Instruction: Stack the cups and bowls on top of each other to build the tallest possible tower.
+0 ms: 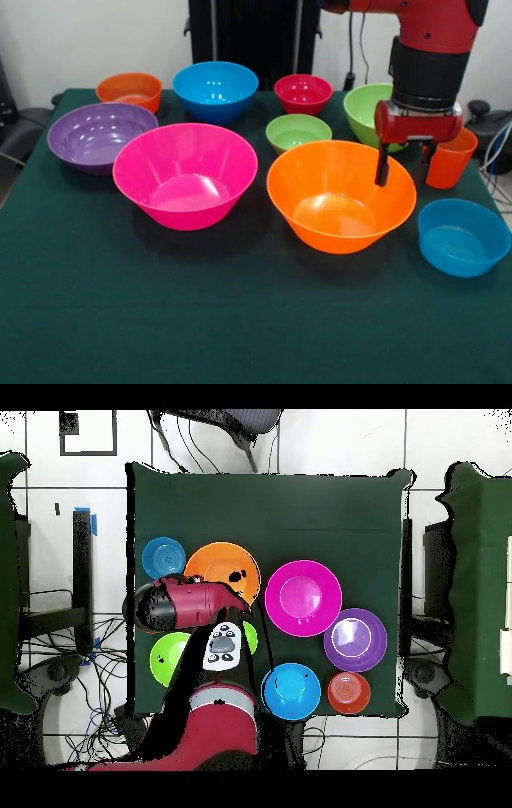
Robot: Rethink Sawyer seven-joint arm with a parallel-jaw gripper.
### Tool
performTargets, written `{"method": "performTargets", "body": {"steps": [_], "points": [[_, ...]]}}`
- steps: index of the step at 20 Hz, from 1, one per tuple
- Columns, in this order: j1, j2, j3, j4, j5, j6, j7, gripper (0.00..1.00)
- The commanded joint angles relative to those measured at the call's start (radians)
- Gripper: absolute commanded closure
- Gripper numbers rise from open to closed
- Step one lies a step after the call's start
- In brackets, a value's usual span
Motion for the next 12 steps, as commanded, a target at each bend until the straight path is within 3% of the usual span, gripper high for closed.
{"method": "performTargets", "body": {"steps": [1,8,9,12], "points": [[0.021,-0.005,0.038,0.027,-0.022,0.060,0.108,0.00],[0.016,-0.001,0.041,0.036,-0.031,0.044,0.100,0.00],[0.009,-0.001,0.050,0.041,-0.033,0.046,0.093,1.00],[0.005,-0.001,0.054,0.044,-0.037,0.050,0.086,1.00]]}}
